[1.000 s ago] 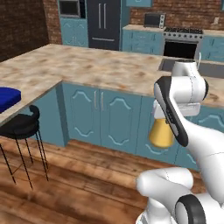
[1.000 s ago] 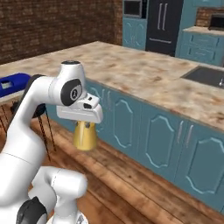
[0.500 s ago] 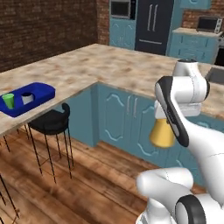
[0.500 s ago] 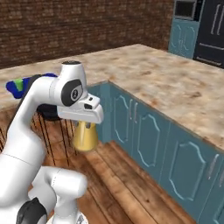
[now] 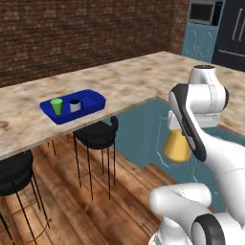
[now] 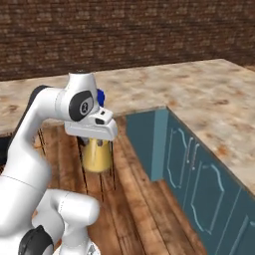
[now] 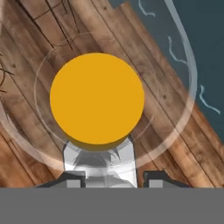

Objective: There is a tray on the dining counter. Grab the cup, mug, and pitcher and place them on the tray. The pitcher may be placed next to the tray if it cannot fit the tray.

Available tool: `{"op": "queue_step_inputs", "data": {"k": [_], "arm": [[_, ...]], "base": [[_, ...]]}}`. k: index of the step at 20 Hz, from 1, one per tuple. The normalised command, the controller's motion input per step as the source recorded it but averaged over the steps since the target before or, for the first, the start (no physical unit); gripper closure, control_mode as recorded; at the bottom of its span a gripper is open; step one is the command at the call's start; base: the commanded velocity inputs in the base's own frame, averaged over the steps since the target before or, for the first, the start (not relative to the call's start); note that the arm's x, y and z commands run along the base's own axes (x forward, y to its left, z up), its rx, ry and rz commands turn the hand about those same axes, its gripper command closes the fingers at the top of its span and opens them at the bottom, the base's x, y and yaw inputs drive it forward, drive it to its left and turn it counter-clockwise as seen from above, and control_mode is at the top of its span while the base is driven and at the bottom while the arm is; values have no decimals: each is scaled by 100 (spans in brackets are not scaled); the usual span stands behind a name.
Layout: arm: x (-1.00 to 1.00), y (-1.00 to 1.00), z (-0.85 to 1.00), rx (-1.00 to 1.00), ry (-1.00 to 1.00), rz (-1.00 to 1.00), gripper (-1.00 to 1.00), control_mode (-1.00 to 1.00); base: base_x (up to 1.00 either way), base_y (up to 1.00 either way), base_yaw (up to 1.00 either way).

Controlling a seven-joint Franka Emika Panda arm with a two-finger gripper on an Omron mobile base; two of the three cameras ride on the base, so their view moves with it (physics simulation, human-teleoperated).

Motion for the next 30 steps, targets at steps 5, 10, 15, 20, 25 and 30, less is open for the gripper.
{"op": "queue_step_inputs", "data": {"k": [5,10,15,20,25,30], "arm": [[0,0,0,0,0,0,100,100],[0,0,0,0,0,0,100,100],[0,0,0,0,0,0,100,100],[0,0,0,0,0,0,100,100],[0,0,0,0,0,0,100,100],[0,0,0,0,0,0,100,100]], "base": [[66,-25,38],[41,-12,28],[75,-18,33],[72,-34,28],[52,-40,25],[50,-35,25]]}}
